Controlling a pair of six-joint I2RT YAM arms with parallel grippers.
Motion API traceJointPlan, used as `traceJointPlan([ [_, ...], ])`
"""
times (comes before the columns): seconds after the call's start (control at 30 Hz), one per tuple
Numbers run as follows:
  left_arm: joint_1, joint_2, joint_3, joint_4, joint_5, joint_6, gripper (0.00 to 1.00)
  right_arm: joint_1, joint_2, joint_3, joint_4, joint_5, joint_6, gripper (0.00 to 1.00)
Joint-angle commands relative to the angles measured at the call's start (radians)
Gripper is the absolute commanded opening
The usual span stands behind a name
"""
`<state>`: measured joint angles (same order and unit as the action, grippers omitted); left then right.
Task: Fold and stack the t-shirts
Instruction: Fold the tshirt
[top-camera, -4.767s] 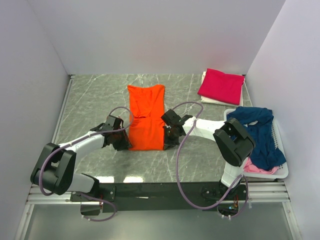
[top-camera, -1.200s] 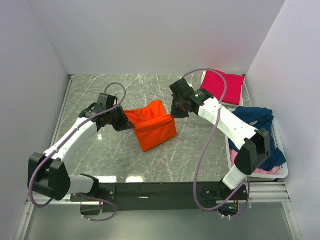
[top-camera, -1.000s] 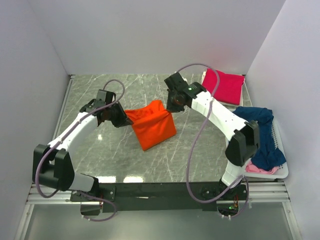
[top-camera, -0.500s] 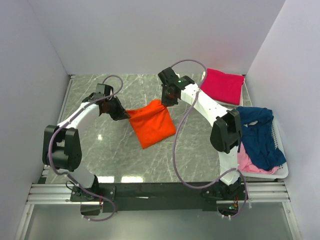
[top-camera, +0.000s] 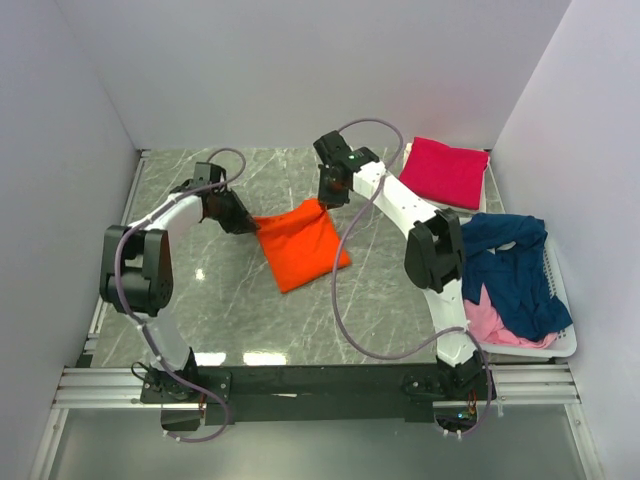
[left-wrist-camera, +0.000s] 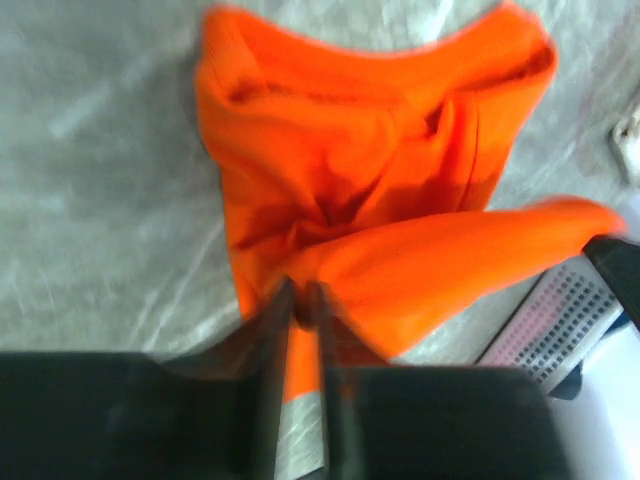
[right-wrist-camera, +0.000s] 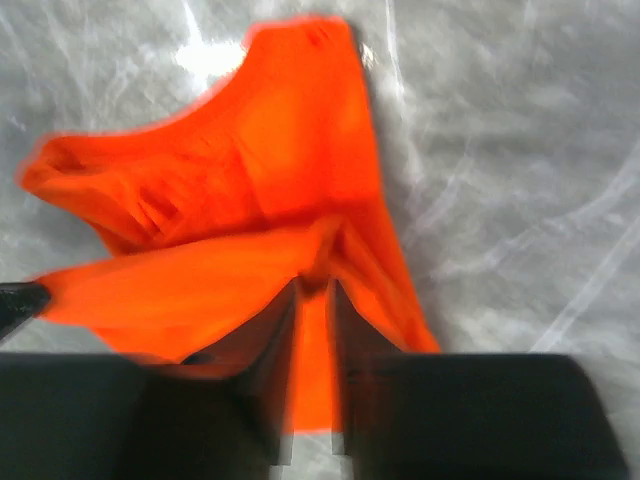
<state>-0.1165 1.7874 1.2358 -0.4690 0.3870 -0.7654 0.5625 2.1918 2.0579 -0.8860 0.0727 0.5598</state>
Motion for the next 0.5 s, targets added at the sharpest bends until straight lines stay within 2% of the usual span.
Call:
traceJointPlan([
  [0.0, 0.032, 0.039, 0.109, 0.018, -0.059, 0.025, 0.28, -0.035, 0.052, 0.109, 0.062, -0.049, -0.034, 0.34],
  [0.03, 0.037, 0.046, 0.166, 0.006, -0.08, 0.026, 0.39, -0.038, 0.063, 0.132, 0.065, -0.069, -0.043, 0.47],
  [0.07, 0.043, 0.046, 0.239, -0.023, -0.144, 0.04, 0.58, -0.045, 0.069, 0.184, 0.102, -0.115, -0.063, 0.56],
  [0.2, 0.041, 0.02, 0.271, -0.011, -0.155, 0.055, 0.6, -0.053, 0.011, 0.127, 0.166, -0.137, -0.09, 0.62],
  [0.47, 0.028, -0.089, 0.019, 0.07, -0.089, 0.075, 0.61, -0.102, -0.202, -0.25, 0.326, -0.277, -0.147, 0.65],
])
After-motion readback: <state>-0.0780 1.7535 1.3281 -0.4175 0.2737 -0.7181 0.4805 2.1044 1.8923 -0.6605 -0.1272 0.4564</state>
